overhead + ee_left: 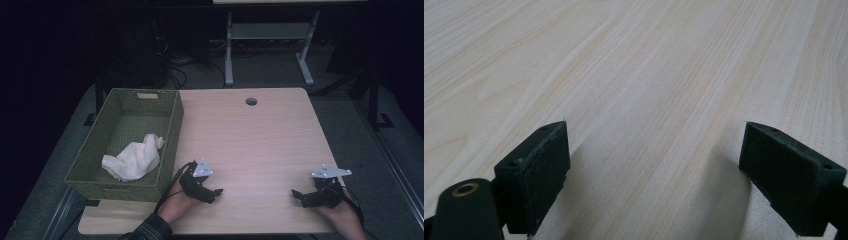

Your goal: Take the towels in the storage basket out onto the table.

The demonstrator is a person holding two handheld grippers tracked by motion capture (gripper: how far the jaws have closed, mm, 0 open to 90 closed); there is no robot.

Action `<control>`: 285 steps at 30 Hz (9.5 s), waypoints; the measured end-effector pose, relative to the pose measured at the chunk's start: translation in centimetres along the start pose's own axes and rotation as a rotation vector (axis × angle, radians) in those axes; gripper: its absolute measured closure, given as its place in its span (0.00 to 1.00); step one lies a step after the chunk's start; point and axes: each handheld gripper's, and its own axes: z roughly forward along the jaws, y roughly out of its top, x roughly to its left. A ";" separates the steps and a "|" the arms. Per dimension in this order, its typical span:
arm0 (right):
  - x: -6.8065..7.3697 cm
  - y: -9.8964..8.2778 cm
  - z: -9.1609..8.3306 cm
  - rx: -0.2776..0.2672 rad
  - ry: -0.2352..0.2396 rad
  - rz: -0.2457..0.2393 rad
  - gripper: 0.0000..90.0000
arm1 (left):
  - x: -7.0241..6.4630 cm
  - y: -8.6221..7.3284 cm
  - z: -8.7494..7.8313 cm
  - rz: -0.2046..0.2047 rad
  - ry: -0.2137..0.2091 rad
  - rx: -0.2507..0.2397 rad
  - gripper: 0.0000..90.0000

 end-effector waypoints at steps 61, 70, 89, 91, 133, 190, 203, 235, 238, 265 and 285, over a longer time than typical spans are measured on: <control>0.0 0.0 0.0 0.003 0.001 0.000 0.00 | 1.6 3.3 -2.4 -0.012 -0.003 0.005 0.14; 0.0 0.0 0.0 0.001 0.001 -0.003 0.00 | 1.9 4.0 -2.8 -0.008 0.001 0.012 0.14; 0.0 0.0 0.0 0.000 0.000 -0.001 0.00 | 2.5 5.6 -4.2 -0.015 0.000 -0.022 0.14; 0.0 0.0 0.0 0.000 0.000 -0.002 0.00 | 2.5 5.8 -4.3 -0.016 -0.003 -0.019 0.14; 0.0 0.0 0.0 -0.001 0.000 -0.001 0.00 | 5.2 8.3 -8.3 -0.027 -0.026 -0.067 0.15; 0.0 0.0 0.0 0.000 0.001 0.000 0.00 | 13.5 2.7 -17.1 -0.154 0.189 -0.098 0.15; 0.0 0.0 0.0 0.000 0.001 0.000 0.00 | 15.6 0.2 -16.5 -0.184 0.247 -0.061 0.15; 0.0 0.0 0.0 0.000 0.001 0.000 0.00 | 18.0 -3.6 -11.5 -0.324 0.255 0.256 0.25; 0.0 0.0 0.0 0.000 0.001 0.000 0.00 | 18.1 -3.8 -11.5 -0.339 0.261 0.286 0.40; 0.0 0.0 0.0 0.000 0.001 0.000 0.00 | 18.0 -2.6 -16.2 -0.408 0.216 -0.020 0.90; 0.0 0.0 0.0 0.000 0.001 0.000 0.00 | 16.4 0.1 -22.0 -0.369 0.290 -0.319 0.92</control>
